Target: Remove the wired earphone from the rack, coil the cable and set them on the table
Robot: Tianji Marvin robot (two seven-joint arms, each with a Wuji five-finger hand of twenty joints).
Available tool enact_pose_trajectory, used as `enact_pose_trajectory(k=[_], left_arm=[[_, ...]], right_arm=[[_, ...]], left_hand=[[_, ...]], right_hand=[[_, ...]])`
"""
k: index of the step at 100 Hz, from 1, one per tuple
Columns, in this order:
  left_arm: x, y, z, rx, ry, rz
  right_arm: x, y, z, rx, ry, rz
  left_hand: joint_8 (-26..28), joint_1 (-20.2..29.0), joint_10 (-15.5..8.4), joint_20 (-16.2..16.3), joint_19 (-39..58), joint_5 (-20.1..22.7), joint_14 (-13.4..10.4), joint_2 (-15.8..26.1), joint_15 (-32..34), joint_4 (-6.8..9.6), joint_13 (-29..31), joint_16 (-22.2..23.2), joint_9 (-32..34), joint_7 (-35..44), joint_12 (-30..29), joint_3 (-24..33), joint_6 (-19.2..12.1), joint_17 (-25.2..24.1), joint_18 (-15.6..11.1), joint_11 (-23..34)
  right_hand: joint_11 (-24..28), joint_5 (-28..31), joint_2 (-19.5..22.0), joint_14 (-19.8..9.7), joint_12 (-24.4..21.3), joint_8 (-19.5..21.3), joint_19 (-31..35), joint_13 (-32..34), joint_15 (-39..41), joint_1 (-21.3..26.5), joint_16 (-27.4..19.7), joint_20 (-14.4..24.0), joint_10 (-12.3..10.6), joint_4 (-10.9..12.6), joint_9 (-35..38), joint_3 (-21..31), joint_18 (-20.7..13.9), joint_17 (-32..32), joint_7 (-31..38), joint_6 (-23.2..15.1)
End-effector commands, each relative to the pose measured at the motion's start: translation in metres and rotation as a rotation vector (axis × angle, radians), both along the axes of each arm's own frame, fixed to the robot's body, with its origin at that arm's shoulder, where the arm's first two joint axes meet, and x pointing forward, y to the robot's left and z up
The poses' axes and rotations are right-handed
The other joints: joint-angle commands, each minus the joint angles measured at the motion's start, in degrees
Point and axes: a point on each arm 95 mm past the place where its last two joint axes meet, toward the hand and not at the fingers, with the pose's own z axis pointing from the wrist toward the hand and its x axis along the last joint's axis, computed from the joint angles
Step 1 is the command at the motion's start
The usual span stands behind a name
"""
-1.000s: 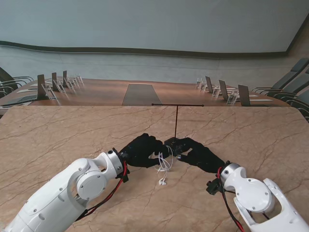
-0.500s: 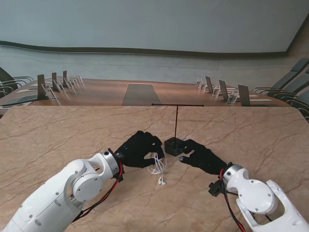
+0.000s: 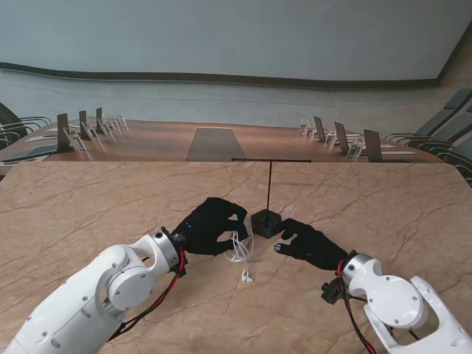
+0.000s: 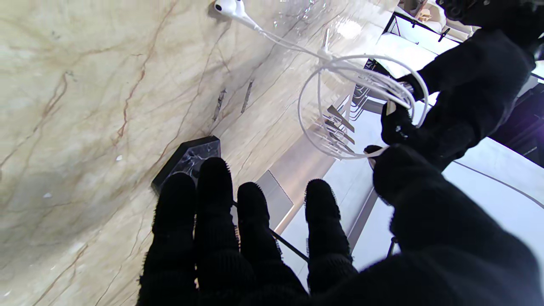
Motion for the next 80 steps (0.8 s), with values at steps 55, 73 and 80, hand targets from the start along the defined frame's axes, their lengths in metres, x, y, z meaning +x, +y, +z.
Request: enact_pose_trajectory(k=[55,73,80], left_arm=[[0.000,-0.006,0.006,-0.046,0.010,-0.021],[0.003,-0.010,0.007,-0.069,0.016,-0.021],[0.004,-0.011,0.008,-0.077,0.018,-0.020]], right_arm=[[-0.007,0.007,0.000,-0.018,0.042,0.039],[-0.016,0.006,0.001,-0.045,0.045,0.046],[-0.021,0.005,0.001,-0.053,0.034,0.043]], left_hand=[[-2.5,9.5,1.0,-3.8,3.0,-2.7,-2.5,4.0,0.6,2.03,6.7,-9.7,22.8,15.2,13.1,-5.0,5.2,-0.2,-0.5,-12.5],[-2.5,8.2,2.0,-5.7,13.5,-2.2,1.1,3.5,6.4,2.13,11.0,-5.4,28.7,15.1,17.7,-3.5,4.6,0.4,1.8,-7.8],[-2.4,8.9,2.1,-6.2,16.7,-2.4,2.0,3.9,8.6,2.28,12.1,-3.9,30.0,15.2,18.9,-5.1,4.5,0.7,2.2,-5.3]], right_hand=[[2.7,5.4,4.3,2.1,0.9,0.9,0.1,1.5,1.4,2.3,0.0,1.2,1.4,1.7,1.9,-2.1,-0.5,1.2,-0.4,2.5],[5.2,5.8,2.8,2.2,2.4,8.7,2.7,4.0,3.4,2.8,0.4,1.1,1.7,1.0,4.1,-1.2,-0.2,3.0,6.6,1.3],[7.1,5.8,1.2,2.6,3.3,7.9,4.8,5.9,5.2,3.1,1.0,1.4,2.3,-0.7,5.9,0.2,0.3,4.3,11.3,0.2]])
